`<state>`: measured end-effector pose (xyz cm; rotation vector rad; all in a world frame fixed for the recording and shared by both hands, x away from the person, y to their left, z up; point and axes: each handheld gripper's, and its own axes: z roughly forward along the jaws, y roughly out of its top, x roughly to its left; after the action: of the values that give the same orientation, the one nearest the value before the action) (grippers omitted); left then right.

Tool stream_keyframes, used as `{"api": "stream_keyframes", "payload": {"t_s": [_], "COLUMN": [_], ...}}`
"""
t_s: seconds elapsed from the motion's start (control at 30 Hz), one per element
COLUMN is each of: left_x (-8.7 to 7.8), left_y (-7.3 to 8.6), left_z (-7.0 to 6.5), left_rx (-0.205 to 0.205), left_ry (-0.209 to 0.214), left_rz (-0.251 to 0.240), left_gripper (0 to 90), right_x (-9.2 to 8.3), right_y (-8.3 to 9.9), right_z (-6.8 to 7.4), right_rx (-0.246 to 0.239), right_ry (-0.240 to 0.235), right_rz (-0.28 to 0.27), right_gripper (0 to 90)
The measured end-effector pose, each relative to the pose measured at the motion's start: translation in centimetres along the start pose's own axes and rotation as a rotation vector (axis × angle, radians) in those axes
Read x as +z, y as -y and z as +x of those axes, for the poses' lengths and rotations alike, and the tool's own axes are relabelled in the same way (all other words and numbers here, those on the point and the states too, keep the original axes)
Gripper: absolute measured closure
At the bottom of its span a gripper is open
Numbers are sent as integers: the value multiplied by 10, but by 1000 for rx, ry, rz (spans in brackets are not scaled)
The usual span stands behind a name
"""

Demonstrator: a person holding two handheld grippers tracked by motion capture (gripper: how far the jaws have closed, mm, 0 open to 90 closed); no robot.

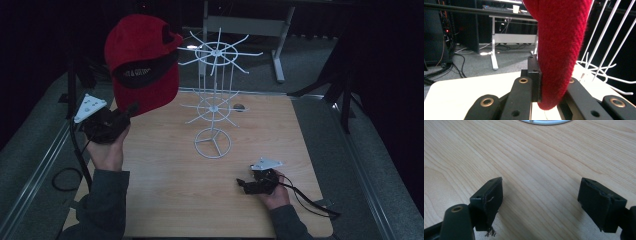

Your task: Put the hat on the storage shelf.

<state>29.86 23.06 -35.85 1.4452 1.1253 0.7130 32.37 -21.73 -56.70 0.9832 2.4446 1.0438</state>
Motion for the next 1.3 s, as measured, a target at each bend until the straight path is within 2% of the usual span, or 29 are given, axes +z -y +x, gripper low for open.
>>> {"api": "stream_keyframes", "payload": {"t_s": [0.5,0.93,1.1,1.3], "left_x": [8,9,9,12], "left_y": [31,43,48,55], "left_z": [0,-2,-4,-8], "left_rx": [-6,-13,-27,-23], "left_ry": [-13,0,8,19], "left_rz": [16,21,19,40], "left_gripper": [857,856,856,856], "right_x": [0,0,0,0], "right_y": [0,0,0,0], "right_z": [0,0,0,0], "right_rx": [1,0,0,0], "right_ry": [0,0,0,0], "right_rz": [-1,0,0,0], "right_gripper": [199,200,199,200]}}
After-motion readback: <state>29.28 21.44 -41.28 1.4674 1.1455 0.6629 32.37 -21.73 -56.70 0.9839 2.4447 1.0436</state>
